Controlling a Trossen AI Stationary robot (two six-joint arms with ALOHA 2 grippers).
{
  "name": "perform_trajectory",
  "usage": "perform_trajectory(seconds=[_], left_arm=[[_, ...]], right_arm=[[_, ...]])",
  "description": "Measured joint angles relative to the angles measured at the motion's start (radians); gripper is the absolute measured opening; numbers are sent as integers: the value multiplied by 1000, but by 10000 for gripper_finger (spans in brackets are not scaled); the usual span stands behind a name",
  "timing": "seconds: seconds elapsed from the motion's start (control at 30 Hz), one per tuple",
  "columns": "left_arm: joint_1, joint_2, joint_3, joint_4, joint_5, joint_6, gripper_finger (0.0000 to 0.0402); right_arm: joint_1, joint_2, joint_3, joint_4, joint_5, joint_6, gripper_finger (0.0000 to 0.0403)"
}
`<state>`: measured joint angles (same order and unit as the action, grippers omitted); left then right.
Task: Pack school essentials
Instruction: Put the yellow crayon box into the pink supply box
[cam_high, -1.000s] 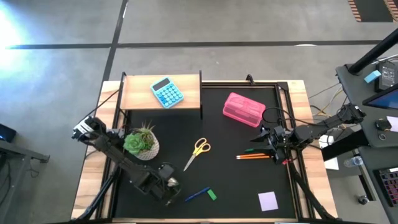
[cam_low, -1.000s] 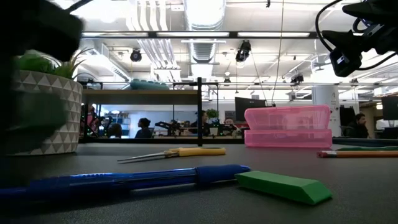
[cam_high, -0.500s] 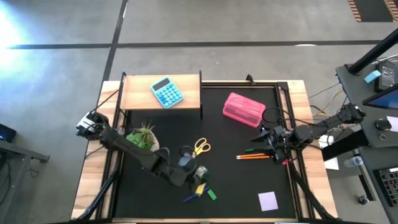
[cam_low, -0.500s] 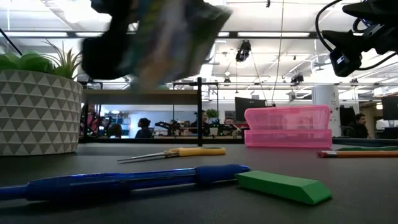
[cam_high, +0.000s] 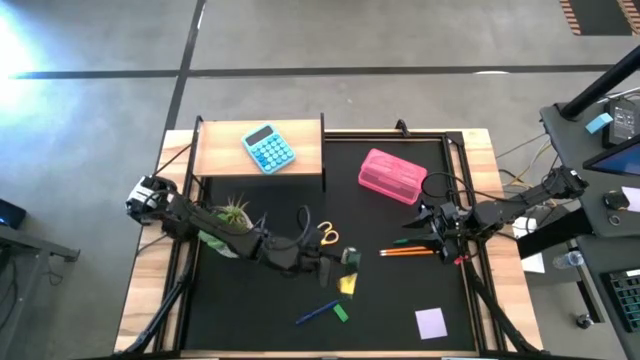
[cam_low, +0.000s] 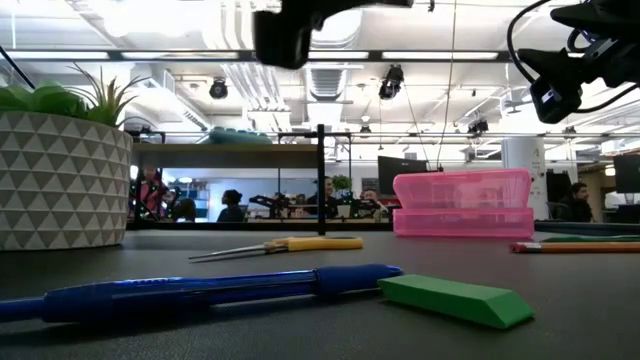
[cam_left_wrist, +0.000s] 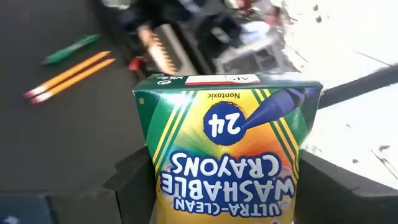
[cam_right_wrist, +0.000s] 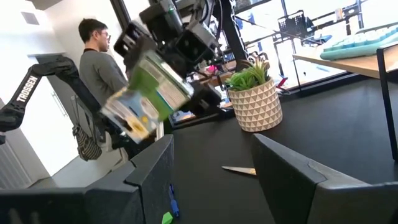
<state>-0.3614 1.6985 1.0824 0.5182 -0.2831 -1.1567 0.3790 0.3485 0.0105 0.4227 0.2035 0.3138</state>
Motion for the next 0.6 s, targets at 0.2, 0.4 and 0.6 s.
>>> perform_trajectory(seconds=[0.2, 0.4, 0.6], left_arm=[[56, 0, 12, 61, 125, 76, 274], [129, 0, 36, 58, 224, 160, 274], [200, 0, 66, 57, 345, 249, 274]], right_arm=[[0, 0, 0, 0, 0, 0, 206], [0, 0, 0, 0, 0, 0, 206], [0, 0, 0, 11, 6, -3, 206]])
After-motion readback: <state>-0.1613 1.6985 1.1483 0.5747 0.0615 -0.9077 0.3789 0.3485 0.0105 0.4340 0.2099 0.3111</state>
